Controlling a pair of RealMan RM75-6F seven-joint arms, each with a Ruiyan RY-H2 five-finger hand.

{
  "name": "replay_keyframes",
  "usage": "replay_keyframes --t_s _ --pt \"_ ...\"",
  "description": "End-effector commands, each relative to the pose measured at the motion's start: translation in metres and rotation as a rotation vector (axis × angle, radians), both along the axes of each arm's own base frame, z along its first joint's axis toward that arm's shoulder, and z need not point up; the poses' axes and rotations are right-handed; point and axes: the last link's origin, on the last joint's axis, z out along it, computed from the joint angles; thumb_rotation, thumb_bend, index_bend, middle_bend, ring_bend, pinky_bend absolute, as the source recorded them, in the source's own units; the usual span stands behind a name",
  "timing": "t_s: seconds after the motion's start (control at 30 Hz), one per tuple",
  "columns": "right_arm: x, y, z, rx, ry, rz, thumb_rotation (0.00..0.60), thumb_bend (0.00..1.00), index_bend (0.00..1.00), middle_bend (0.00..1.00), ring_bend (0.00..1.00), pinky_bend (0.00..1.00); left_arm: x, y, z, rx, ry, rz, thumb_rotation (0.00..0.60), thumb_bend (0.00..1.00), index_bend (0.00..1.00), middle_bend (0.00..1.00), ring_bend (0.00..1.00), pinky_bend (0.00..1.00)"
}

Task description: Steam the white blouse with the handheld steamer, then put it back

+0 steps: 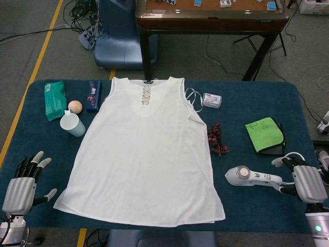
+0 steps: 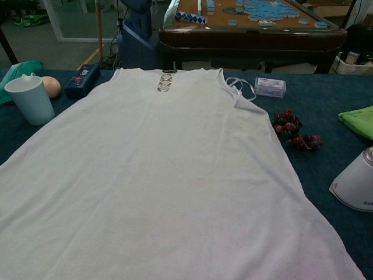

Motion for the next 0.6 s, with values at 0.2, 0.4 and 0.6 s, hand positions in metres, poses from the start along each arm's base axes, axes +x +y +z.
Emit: replay_keyframes --t_s 0.2,0.4,0.6 --pt "-0.0004 -0.0016 -0.0012 0.006 -0.003 -0.002 0.6 0.1 0.41 0.46 0.35 0.36 -0.0004 0.0004 -0.0014 -0.007 0.001 0.001 0.6 0.13 0.16 0.06 0.02 0.0" --pt "0.001 -0.0029 0.0032 -0.006 0.004 0.008 0.6 0.1 0.41 0.46 0.35 0.36 0.0002 -0.0003 -0.0002 -0.002 -0.003 -0.005 0.6 0.13 0.16 0.06 0.02 0.0" --pt "0.0038 -0.0045 0.0088 -0.017 0.022 0.015 0.6 0.1 0.41 0.46 0.35 0.36 0.0009 0.0019 0.0005 -0.009 0.017 -0.011 0.6 0.13 0.16 0.06 0.03 0.0"
